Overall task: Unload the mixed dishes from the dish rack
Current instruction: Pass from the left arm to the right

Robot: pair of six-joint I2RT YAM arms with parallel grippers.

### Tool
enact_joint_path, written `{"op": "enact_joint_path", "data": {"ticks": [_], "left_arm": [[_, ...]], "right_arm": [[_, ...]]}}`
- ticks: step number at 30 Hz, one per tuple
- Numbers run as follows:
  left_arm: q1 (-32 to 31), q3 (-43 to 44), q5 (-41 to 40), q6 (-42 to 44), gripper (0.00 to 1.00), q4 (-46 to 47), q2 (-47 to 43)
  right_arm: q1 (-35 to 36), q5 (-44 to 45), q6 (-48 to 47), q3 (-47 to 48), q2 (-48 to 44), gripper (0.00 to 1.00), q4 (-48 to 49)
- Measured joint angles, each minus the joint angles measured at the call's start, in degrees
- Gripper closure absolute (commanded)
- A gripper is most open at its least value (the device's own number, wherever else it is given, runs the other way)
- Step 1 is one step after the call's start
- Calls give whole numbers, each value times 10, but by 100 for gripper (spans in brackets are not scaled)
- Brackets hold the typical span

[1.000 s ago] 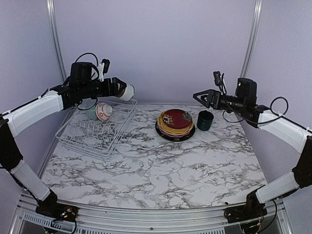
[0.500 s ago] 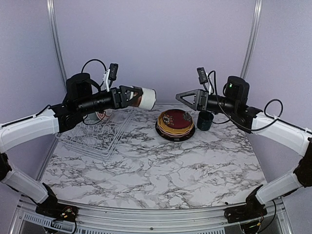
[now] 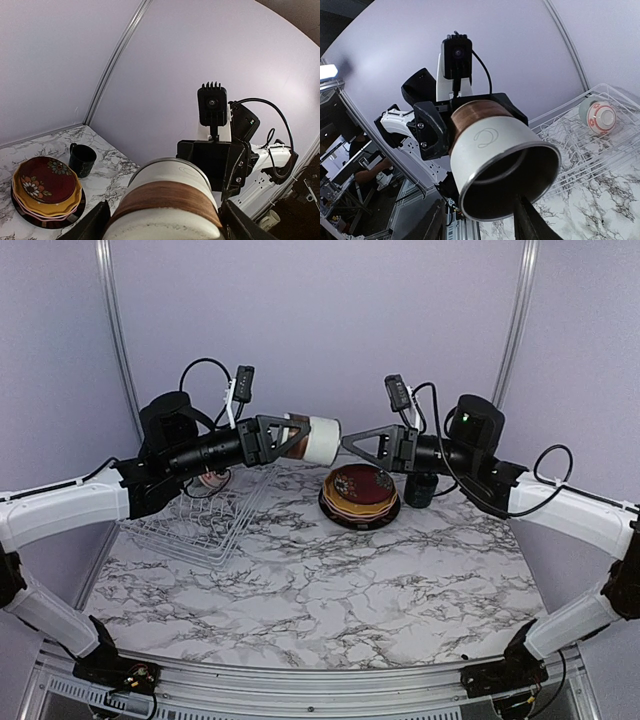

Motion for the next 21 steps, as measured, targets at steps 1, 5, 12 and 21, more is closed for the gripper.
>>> {"op": "enact_joint_path", "data": {"ticks": [1, 5, 12, 21], "left_arm": [[-2, 0, 1, 0, 47, 2, 3], [-9, 0, 7, -3, 47, 8, 12], [-10, 0, 14, -6, 44, 21, 15], [-12, 1, 2, -6, 1, 24, 18]], "right_arm": [[6, -2, 0, 2, 3, 60, 2], [20, -10, 2, 7, 13, 74, 9], [23, -28, 19, 10, 20, 100, 33], [23, -11, -9, 15, 9, 100, -7]]}}
